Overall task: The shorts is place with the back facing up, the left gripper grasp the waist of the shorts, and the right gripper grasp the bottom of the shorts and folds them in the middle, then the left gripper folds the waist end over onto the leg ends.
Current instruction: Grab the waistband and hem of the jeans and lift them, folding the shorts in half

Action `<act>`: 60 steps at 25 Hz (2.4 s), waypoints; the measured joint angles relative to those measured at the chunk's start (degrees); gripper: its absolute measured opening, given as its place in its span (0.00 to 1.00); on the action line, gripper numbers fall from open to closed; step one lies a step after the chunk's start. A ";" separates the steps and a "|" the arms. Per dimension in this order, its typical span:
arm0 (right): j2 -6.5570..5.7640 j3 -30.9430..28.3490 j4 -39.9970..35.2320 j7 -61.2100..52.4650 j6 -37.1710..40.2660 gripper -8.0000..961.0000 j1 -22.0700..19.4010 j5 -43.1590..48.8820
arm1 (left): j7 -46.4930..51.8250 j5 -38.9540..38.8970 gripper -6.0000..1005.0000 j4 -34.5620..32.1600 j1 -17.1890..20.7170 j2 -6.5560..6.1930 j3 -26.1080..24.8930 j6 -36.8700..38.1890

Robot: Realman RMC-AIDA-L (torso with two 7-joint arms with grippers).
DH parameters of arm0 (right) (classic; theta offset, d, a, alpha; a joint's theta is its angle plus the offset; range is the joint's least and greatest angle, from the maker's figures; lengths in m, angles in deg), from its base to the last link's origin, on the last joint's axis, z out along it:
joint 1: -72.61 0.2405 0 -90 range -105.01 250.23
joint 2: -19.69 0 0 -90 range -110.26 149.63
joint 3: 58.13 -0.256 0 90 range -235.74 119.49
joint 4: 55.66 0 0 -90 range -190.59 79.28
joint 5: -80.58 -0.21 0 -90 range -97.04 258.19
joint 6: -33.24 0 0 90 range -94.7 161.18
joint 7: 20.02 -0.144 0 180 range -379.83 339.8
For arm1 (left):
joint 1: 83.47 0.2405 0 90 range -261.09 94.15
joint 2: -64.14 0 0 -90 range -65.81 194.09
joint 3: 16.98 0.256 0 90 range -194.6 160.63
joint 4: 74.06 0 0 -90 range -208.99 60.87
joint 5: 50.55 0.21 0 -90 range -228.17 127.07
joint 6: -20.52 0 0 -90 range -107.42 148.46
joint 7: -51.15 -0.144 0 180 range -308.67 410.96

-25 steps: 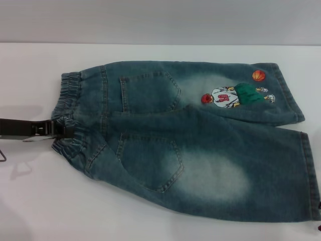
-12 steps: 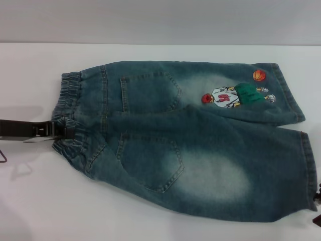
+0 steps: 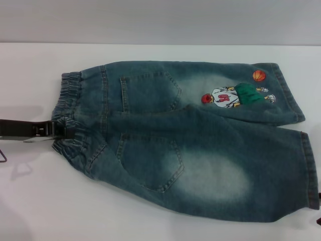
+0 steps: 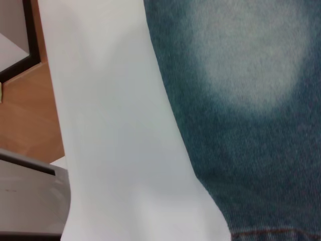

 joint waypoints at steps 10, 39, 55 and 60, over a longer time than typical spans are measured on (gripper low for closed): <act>-0.24 -0.03 -0.04 -0.58 0.14 0.58 -0.16 1.56 | -0.03 0.05 0.09 0.00 -0.02 -0.12 0.00 0.00; 1.70 -0.04 -1.27 -0.62 -2.09 0.58 -0.28 1.66 | -0.29 0.00 0.11 -0.05 0.68 0.23 0.09 0.72; 3.29 -0.03 -1.45 -0.36 -3.65 0.57 0.47 1.41 | -0.30 0.00 0.12 -0.22 0.71 0.22 0.09 1.30; 3.36 0.05 -1.70 -0.25 -3.45 0.57 0.50 1.41 | -0.30 0.00 0.12 -0.31 0.83 0.21 0.09 1.47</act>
